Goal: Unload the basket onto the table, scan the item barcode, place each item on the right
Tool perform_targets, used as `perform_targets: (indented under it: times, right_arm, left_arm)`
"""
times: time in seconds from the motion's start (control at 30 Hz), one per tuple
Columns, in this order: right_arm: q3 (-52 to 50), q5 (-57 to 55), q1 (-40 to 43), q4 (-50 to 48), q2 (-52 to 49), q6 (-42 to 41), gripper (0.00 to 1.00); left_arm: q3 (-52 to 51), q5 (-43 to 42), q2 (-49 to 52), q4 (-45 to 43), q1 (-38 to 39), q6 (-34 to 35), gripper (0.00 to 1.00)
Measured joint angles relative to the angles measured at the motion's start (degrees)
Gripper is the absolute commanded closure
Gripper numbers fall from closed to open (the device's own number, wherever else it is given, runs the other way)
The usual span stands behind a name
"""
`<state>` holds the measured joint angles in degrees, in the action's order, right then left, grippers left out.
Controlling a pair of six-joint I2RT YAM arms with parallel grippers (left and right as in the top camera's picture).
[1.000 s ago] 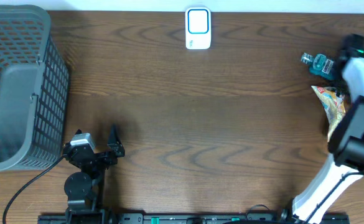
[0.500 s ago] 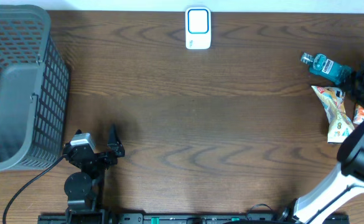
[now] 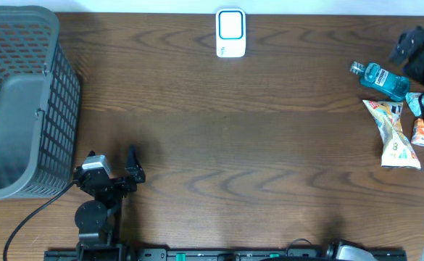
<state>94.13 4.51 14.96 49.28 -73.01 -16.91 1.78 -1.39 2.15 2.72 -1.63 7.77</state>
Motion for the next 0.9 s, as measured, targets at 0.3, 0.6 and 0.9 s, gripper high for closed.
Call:
perform_targets:
  times: [0.3,0.6,0.9]
  right_arm:
    - [-0.1,3.5,-0.6,10.6,17.8,2.7,0.01]
    - [0.1,4.3,-0.6,27.1,32.7,3.6,0.01]
    - [-0.3,4.5,-0.9,47.7,39.3,3.8,0.01]
  left_arm:
    - [0.0,0.0,0.0,0.0,0.0,0.0,0.02]
    - [0.0,0.0,0.0,0.0,0.0,0.0,0.02]
    - [0.0,0.0,0.0,0.0,0.0,0.0,0.02]
